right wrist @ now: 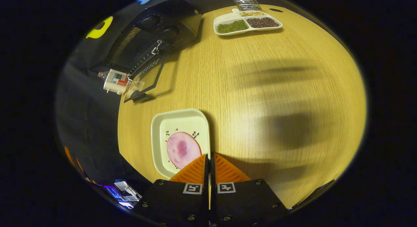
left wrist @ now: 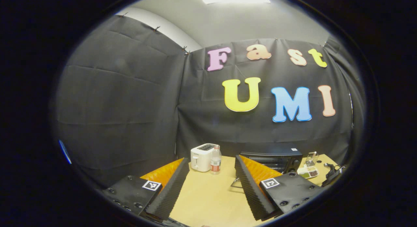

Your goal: Open the electric oven with the left hand, put the food in, and close the electric oven.

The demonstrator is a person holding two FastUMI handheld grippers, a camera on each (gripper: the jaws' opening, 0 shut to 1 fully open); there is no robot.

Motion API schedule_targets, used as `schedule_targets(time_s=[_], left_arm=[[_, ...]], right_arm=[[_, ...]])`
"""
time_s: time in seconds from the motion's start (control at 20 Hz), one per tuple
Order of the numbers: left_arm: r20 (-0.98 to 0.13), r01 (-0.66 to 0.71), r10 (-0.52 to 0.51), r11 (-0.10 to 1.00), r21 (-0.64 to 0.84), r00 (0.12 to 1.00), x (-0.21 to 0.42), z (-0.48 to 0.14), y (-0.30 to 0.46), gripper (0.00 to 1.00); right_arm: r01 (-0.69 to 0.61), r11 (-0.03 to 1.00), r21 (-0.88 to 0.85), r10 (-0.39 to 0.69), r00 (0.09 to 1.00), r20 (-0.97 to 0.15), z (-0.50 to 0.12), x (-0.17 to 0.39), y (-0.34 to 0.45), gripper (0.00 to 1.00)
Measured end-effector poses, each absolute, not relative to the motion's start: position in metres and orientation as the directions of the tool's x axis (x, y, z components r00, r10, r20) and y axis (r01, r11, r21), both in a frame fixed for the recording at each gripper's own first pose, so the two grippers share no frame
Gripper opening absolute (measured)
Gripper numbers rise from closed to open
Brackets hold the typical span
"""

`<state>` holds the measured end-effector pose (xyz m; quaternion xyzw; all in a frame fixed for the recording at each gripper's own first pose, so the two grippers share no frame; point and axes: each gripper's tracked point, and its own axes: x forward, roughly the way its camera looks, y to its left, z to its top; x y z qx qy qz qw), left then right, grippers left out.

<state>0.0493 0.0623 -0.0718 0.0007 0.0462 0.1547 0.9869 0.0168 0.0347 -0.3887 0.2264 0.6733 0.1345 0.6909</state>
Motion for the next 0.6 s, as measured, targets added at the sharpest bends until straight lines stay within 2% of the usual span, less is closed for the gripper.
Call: schedule_targets(time_s=[0.05,0.1,0.35,0.5,0.55,0.6], left_arm=[[-0.094,-0.299,0.299,0.954,0.015,0.95,0.053,-0.074,0.061,1.0],[-0.097,-0.295,0.295,0.955,0.015,0.95,0.055,-0.076,0.06,0.95],[-0.09,-0.268,0.268,0.963,0.008,0.959,0.071,-0.073,0.058,0.95],[-0.074,-0.255,0.256,0.967,0.023,0.964,0.078,-0.068,0.06,0.95],[-0.071,-0.252,0.253,0.967,0.022,0.965,0.08,-0.066,0.061,1.0],[-0.07,-0.249,0.25,0.968,0.018,0.966,0.084,-0.067,0.061,1.0]], right_arm=[[0.118,0.861,0.495,0.491,0.063,-0.869,-0.39,0.018,0.035,0.03],[0.132,0.858,0.496,0.492,0.062,-0.868,-0.385,0.018,0.034,0.03],[0.127,0.856,0.501,0.493,0.085,-0.866,-0.388,0.018,0.036,0.01],[0.156,0.827,0.54,0.531,0.099,-0.842,-0.379,0.019,0.047,0.0],[0.159,0.819,0.551,0.541,0.104,-0.835,-0.374,0.019,0.051,0.01],[0.163,0.81,0.564,0.553,0.108,-0.826,-0.369,0.02,0.055,0.01]])
